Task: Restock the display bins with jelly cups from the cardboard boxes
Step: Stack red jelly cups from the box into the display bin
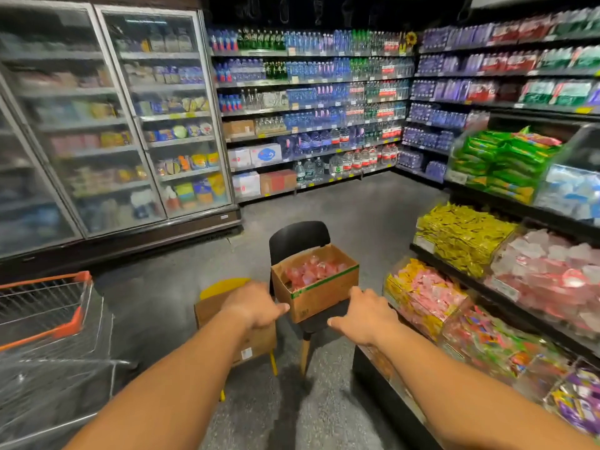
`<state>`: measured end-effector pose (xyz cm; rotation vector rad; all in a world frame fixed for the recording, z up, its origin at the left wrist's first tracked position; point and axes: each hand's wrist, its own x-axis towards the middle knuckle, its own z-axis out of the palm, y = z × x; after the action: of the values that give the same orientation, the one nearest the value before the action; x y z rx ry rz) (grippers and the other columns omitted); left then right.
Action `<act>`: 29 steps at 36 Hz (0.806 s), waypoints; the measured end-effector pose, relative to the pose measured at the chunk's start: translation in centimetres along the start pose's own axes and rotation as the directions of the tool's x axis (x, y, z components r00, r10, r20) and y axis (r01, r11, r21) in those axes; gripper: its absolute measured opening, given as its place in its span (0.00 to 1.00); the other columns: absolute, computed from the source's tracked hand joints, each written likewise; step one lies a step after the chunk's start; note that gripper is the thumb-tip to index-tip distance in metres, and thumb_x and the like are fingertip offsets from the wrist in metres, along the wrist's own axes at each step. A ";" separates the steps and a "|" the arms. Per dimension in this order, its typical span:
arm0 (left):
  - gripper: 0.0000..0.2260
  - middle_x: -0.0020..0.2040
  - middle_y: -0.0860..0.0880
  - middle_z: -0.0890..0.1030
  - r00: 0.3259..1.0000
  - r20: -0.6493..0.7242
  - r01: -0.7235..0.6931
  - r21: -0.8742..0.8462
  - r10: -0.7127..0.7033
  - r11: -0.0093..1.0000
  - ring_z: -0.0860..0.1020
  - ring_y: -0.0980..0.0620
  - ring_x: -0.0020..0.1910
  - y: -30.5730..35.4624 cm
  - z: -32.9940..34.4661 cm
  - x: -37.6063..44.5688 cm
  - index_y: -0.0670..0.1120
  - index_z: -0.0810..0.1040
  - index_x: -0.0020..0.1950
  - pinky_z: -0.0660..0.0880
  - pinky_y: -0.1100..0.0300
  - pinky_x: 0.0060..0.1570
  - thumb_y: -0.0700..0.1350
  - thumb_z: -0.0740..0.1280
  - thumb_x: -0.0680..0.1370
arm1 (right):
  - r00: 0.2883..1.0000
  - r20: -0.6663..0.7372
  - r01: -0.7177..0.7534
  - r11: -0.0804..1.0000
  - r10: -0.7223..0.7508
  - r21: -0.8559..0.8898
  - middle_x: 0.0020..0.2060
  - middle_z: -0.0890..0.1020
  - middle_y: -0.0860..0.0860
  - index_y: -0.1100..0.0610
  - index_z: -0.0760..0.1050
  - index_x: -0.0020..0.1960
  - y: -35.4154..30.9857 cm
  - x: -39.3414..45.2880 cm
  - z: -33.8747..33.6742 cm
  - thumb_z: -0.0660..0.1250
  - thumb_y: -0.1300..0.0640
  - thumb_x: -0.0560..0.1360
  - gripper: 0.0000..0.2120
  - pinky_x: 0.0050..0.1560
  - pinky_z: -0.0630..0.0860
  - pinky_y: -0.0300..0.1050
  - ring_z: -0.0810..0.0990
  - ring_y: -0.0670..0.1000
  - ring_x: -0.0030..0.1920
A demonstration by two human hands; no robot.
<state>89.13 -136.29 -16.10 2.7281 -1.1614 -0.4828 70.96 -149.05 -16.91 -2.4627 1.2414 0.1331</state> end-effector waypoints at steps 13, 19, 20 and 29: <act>0.30 0.69 0.44 0.76 0.987 0.125 0.105 -0.015 -0.102 0.994 0.76 0.43 0.65 1.7 0.2 29.4 0.46 0.73 0.71 0.75 0.53 0.60 0.65 0.66 0.76 | 0.994 0.101 -0.048 0.999 0.047 0.010 0.68 0.70 0.56 0.53 0.63 0.73 -0.8 29.4 0.4 0.66 0.35 0.72 0.37 0.67 0.71 0.58 0.71 0.61 0.67; 0.28 0.64 0.44 0.80 0.978 0.183 0.100 0.024 -0.103 0.995 0.78 0.42 0.61 2.8 1.8 40.5 0.49 0.76 0.65 0.76 0.50 0.59 0.67 0.63 0.74 | 0.985 0.170 -0.030 0.997 0.041 -0.067 0.69 0.70 0.54 0.51 0.59 0.77 -1.2 40.4 0.9 0.61 0.33 0.74 0.37 0.67 0.72 0.59 0.71 0.60 0.67; 0.29 0.64 0.45 0.80 0.974 0.198 0.105 0.024 -0.107 0.994 0.78 0.42 0.60 2.9 2.4 42.4 0.50 0.76 0.65 0.76 0.50 0.59 0.68 0.62 0.72 | 0.982 0.184 -0.023 0.997 0.036 -0.071 0.69 0.70 0.54 0.51 0.59 0.76 -1.0 42.4 1.0 0.61 0.33 0.74 0.38 0.67 0.72 0.59 0.71 0.60 0.67; 0.31 0.66 0.42 0.77 0.928 0.246 0.299 -0.043 -0.280 0.953 0.77 0.40 0.62 2.8 9.8 56.0 0.46 0.72 0.70 0.75 0.51 0.59 0.67 0.61 0.76 | 0.942 0.332 0.093 0.987 -0.046 -0.128 0.75 0.64 0.58 0.57 0.52 0.80 0.8 58.6 4.4 0.61 0.37 0.76 0.41 0.72 0.65 0.60 0.64 0.63 0.73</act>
<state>120.37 -178.63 -37.93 2.8413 -0.7588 -0.8947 106.17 -192.10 -35.89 -2.4676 1.0295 0.6068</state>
